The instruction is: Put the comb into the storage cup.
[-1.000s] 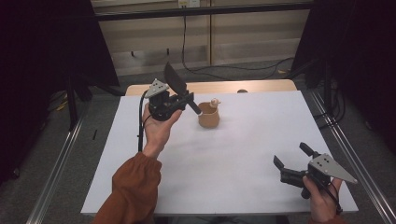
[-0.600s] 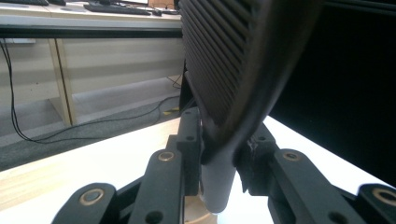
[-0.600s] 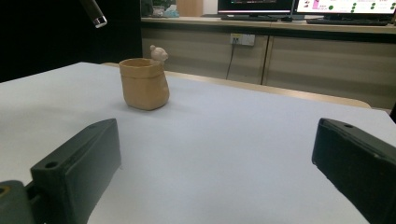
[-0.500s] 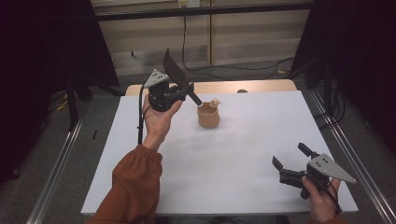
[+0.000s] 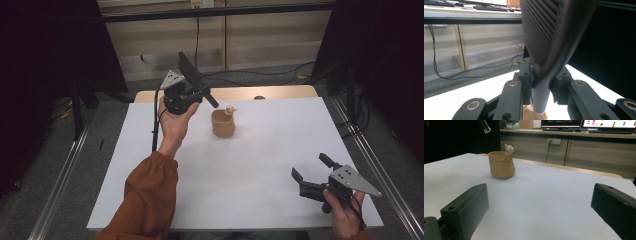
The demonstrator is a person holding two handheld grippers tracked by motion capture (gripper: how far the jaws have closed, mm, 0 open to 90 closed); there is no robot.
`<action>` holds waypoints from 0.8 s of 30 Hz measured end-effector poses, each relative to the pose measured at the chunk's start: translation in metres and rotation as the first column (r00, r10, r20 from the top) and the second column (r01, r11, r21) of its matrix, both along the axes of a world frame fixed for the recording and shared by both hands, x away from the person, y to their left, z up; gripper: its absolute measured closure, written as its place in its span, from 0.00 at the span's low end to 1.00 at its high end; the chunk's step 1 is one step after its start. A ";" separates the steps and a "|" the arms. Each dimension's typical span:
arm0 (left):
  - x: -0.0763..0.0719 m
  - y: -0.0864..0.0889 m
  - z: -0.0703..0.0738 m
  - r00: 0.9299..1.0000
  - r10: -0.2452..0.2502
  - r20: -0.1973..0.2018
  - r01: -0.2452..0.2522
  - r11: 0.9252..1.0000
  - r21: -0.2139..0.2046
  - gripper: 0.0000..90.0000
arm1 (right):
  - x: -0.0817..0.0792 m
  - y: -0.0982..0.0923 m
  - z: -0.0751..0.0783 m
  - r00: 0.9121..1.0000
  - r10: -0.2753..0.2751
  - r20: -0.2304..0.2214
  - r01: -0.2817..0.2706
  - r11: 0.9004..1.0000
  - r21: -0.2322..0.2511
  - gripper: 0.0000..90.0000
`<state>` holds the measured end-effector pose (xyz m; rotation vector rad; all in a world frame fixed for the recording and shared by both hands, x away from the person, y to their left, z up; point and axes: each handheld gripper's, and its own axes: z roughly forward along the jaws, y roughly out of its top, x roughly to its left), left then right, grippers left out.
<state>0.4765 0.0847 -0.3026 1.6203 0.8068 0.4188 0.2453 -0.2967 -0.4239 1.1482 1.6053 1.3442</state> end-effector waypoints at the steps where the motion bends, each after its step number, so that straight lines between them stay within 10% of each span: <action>1: 0.001 -0.001 -0.001 1.000 0.003 -0.003 -0.003 1.000 -0.002 0.81 | 0.000 0.000 0.000 1.000 0.000 0.000 0.000 1.000 0.000 0.00; 24: 0.014 -0.010 -0.023 1.000 0.001 -0.007 -0.001 0.998 0.064 0.81 | 0.000 0.002 -0.003 0.999 0.030 -0.011 -0.030 1.000 -0.006 0.00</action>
